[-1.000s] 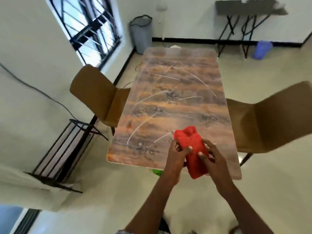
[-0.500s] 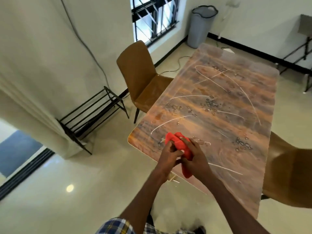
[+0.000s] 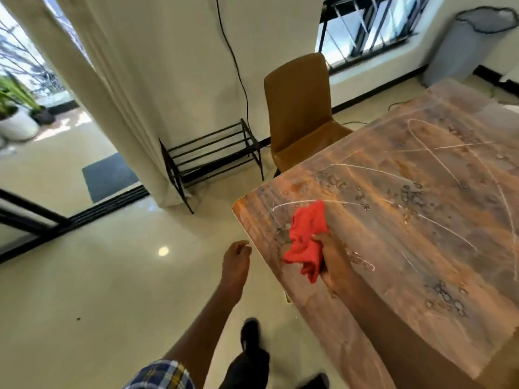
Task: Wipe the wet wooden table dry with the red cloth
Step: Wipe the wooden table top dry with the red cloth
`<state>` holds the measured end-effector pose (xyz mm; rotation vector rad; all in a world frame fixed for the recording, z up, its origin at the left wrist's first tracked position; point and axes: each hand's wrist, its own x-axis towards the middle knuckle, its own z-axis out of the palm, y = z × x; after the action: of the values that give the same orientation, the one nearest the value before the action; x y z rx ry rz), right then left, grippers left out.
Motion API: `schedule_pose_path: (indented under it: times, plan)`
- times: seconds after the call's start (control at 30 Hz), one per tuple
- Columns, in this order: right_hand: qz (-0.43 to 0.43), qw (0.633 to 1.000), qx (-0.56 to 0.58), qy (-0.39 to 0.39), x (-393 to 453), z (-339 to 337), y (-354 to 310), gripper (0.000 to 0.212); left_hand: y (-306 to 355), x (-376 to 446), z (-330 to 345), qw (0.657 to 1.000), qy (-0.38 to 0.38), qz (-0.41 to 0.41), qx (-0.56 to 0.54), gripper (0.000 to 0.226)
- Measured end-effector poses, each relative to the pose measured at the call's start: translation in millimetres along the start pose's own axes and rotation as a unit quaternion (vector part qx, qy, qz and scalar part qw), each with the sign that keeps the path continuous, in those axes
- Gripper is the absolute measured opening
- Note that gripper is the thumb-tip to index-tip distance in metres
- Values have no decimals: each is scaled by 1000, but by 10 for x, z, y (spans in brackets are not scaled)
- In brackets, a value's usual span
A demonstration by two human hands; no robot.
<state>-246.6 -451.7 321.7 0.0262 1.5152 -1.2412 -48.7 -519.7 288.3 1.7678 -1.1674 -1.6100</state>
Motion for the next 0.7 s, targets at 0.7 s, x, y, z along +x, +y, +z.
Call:
schedule_pose_path:
  times: [0.7]
  plan:
    - [-434,452,-755,-193,1802,1406,112,62,-177,1334,323,938,-31,-36,-344,54]
